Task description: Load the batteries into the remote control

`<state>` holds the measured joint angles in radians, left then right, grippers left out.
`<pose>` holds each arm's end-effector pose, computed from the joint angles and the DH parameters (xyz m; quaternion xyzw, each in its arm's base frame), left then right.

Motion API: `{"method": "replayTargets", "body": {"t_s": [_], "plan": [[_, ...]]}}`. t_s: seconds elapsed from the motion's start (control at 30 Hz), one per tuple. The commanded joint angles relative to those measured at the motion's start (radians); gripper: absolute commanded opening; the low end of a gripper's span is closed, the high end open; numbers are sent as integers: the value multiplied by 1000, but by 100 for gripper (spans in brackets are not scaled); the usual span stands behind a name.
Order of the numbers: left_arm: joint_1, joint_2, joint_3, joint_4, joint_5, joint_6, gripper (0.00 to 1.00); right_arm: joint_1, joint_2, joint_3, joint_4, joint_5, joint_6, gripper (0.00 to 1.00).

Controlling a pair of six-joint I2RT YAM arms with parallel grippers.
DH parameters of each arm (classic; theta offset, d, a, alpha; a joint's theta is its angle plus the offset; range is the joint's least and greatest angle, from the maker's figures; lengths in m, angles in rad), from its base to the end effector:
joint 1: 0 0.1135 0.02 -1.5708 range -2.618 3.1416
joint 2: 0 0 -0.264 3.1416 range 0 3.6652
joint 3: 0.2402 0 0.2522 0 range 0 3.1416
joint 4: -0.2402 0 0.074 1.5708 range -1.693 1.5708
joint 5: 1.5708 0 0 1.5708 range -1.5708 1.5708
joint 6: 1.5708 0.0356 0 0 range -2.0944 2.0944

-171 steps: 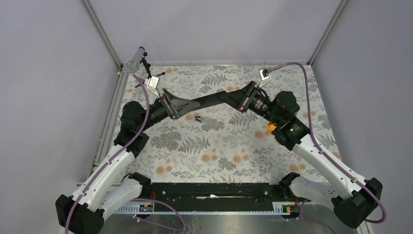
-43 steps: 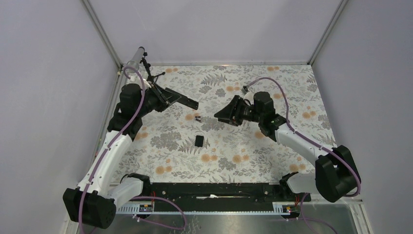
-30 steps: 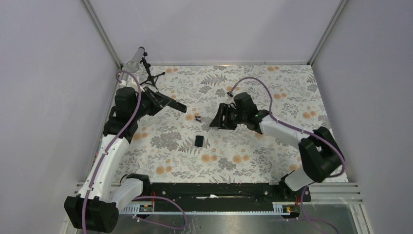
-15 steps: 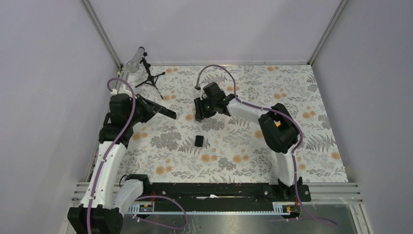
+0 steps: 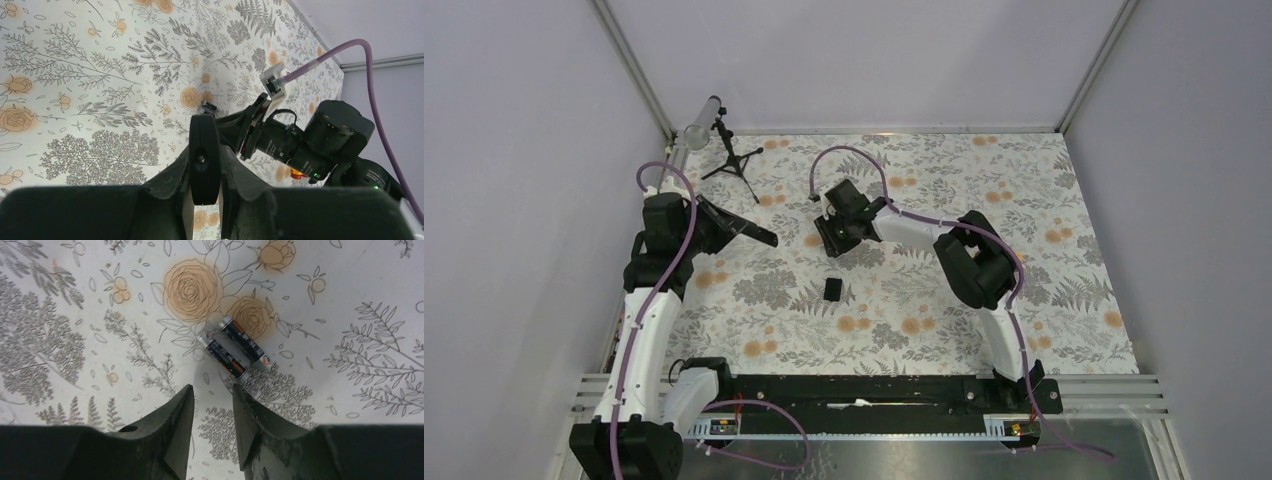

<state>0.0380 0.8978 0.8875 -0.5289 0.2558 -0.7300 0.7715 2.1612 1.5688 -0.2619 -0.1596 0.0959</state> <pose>0.1943 -0.0016 0.3217 -0.2649 0.8235 -0.2703 0.4226 0.3368 0.3355 0.1635 -0.3357 0.8715 0.2146 0.2858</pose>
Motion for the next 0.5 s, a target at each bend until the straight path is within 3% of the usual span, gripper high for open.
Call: {"method": "replayTargets", "body": {"t_s": [0.0,0.17,0.47], "plan": [[16,14,6,51,33,14,0,15,46,72,-32,66,-54,41],[27,25,7,61,49,14,0,40,73,99,-63,133,-88,39],[49,35,11,61,69,23,0,44,14,130,-93,154,-91,52]]}}
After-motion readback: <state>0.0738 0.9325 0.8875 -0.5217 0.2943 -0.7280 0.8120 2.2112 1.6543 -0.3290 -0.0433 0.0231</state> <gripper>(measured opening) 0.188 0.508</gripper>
